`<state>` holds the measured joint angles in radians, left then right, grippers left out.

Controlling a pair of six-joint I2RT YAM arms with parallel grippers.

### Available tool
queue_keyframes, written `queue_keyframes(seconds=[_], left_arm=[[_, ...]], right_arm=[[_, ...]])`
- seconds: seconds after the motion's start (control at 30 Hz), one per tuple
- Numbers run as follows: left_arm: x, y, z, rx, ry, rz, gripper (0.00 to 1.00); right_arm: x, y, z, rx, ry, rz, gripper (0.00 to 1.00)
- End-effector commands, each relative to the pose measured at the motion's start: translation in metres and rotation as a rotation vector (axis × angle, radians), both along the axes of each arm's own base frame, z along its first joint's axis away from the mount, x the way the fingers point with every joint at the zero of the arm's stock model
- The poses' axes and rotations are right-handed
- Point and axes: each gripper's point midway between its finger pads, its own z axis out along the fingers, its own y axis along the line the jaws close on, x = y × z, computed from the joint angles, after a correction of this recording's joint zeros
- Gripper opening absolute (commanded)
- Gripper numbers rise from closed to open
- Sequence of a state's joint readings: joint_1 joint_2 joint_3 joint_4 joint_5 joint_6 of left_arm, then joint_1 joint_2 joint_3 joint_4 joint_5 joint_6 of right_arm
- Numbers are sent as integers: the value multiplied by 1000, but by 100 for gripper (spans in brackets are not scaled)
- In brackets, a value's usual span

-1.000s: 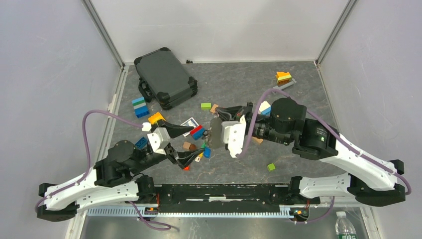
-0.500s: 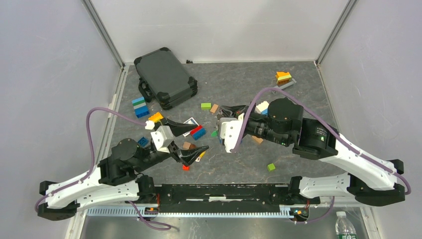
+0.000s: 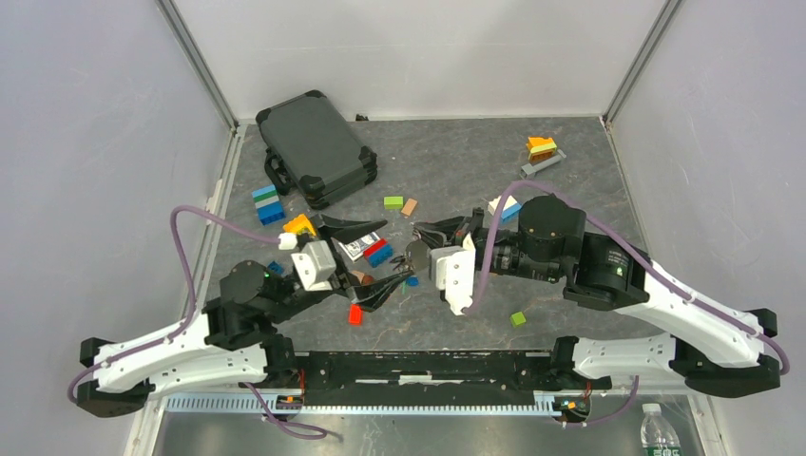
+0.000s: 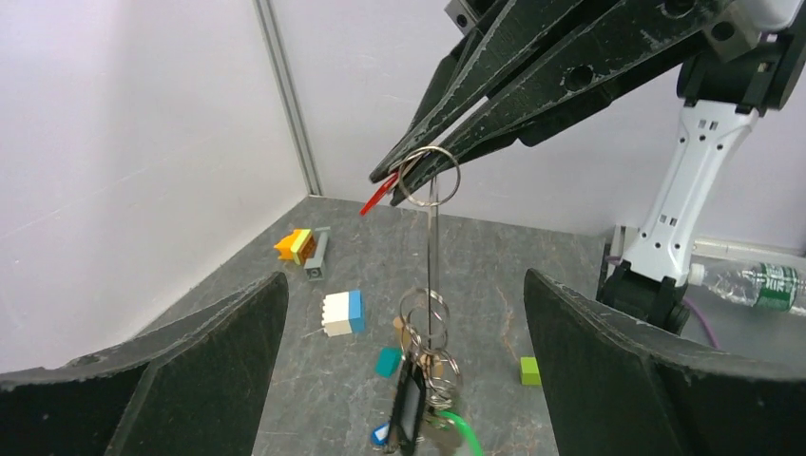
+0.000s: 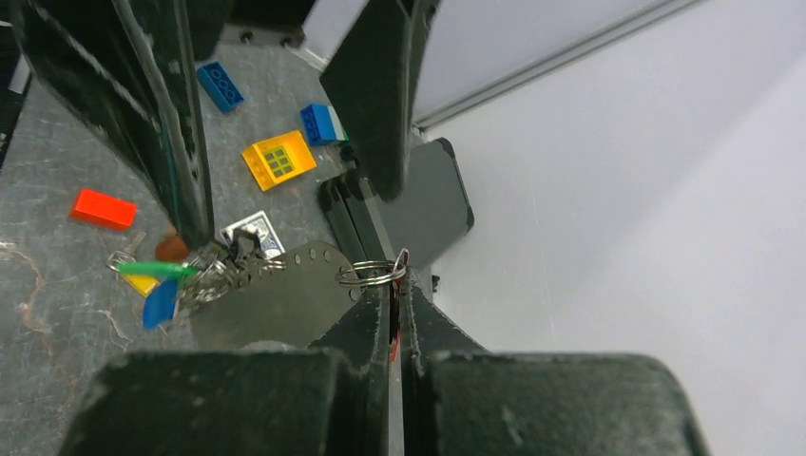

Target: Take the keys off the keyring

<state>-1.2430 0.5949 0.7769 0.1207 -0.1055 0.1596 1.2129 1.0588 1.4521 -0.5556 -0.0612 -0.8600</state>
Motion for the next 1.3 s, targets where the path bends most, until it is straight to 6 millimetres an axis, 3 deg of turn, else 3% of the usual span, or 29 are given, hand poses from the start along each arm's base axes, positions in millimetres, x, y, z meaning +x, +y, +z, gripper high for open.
queue_keyframes(seconds=[0.0, 0.13, 0.23, 0.4, 0.67, 1.13, 1.27], left_arm=[[-2, -14, 22, -21, -83, -26, 100], [0, -26, 19, -2, -74, -36, 99], [0, -33, 17, 0, -67, -52, 93], [-4, -41, 19, -12, -64, -84, 79], [-17, -48, 19, -9, -66, -167, 45], [-38, -47, 7, 71, -72, -278, 34], [-40, -47, 7, 92, -80, -291, 16]], right_arm=[[-16, 7, 28, 108, -39, 92, 0], [-19, 9, 30, 121, -39, 110, 0], [-21, 9, 30, 128, -40, 121, 0], [-23, 9, 28, 130, -39, 132, 0], [-24, 4, 30, 147, -53, 129, 0], [-24, -6, 35, 151, -119, 124, 0], [-24, -7, 34, 141, -136, 123, 0]])
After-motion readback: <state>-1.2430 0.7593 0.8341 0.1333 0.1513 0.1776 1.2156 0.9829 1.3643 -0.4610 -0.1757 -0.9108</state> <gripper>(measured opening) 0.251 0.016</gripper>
